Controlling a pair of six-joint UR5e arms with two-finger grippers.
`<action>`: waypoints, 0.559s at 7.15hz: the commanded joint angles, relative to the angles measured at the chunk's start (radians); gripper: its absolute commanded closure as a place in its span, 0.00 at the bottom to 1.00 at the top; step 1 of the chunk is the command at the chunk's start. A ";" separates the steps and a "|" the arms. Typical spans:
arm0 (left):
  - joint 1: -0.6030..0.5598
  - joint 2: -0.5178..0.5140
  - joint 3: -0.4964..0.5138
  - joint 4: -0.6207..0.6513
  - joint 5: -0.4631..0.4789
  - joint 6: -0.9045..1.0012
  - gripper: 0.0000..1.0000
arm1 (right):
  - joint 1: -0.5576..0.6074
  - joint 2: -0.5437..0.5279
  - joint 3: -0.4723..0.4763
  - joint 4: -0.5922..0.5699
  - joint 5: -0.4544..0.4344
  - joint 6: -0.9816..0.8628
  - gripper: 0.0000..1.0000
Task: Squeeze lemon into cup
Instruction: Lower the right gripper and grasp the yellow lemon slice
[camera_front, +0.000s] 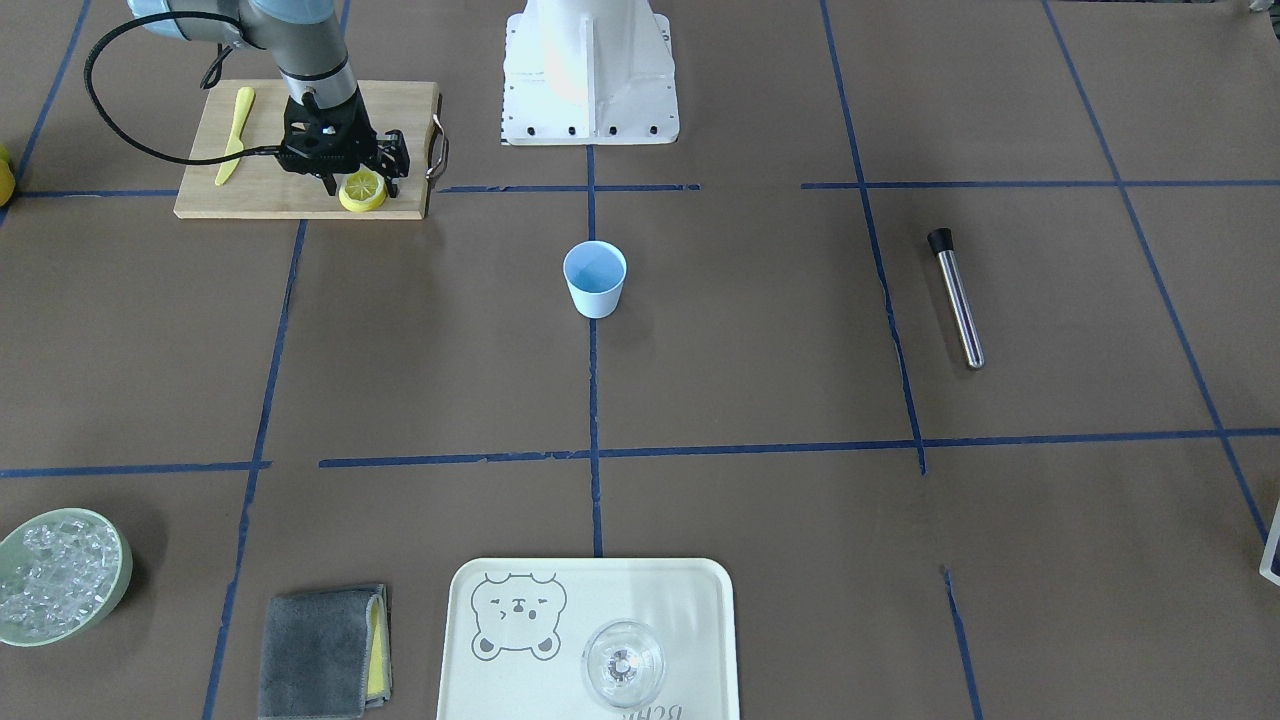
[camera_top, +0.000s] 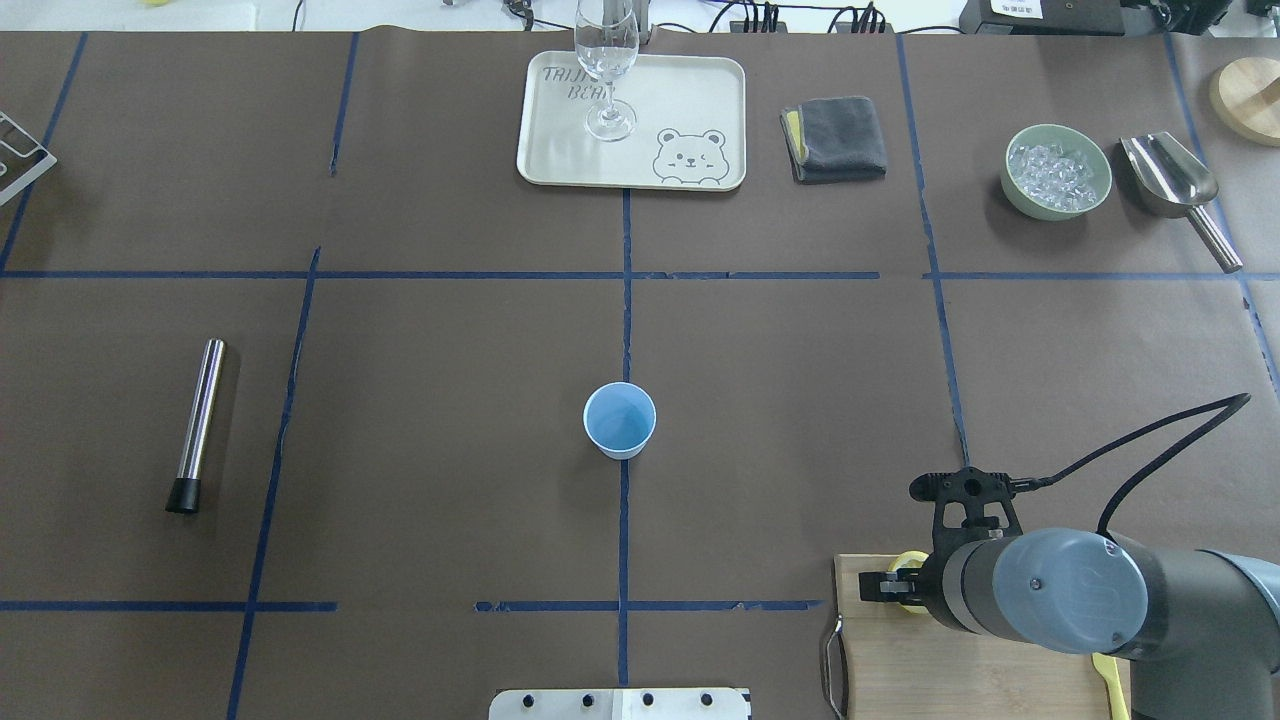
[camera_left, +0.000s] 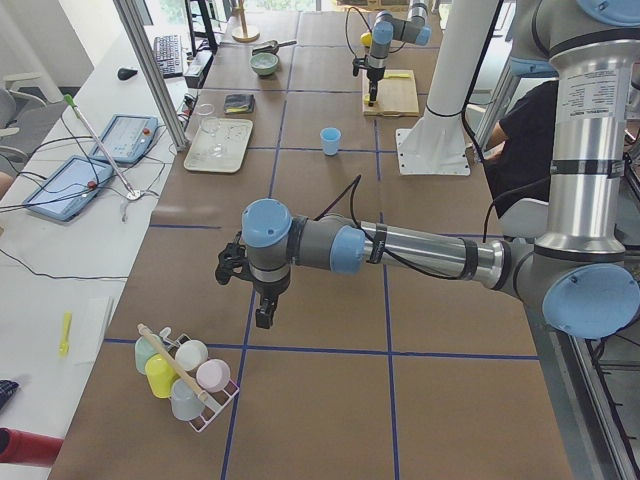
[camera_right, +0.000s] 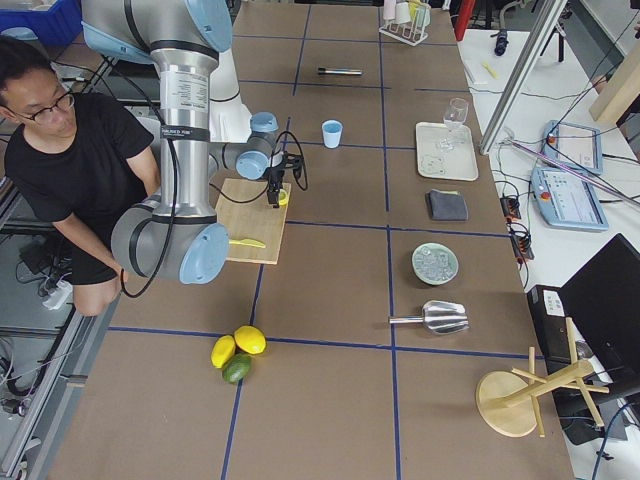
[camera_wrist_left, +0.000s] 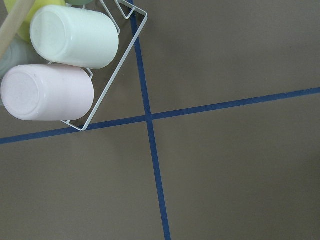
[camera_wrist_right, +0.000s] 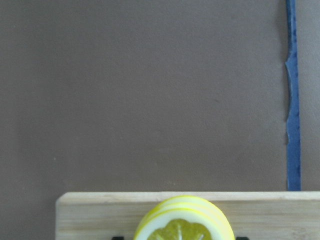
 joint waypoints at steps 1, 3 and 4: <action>0.000 0.000 -0.001 0.000 0.000 0.001 0.00 | 0.001 0.001 0.001 0.000 0.002 0.000 0.42; 0.000 0.000 -0.001 0.000 0.000 0.000 0.00 | 0.003 0.001 0.005 0.000 0.000 0.002 0.42; 0.000 0.000 -0.001 0.000 -0.001 0.000 0.00 | 0.003 0.001 0.007 0.000 -0.001 0.002 0.42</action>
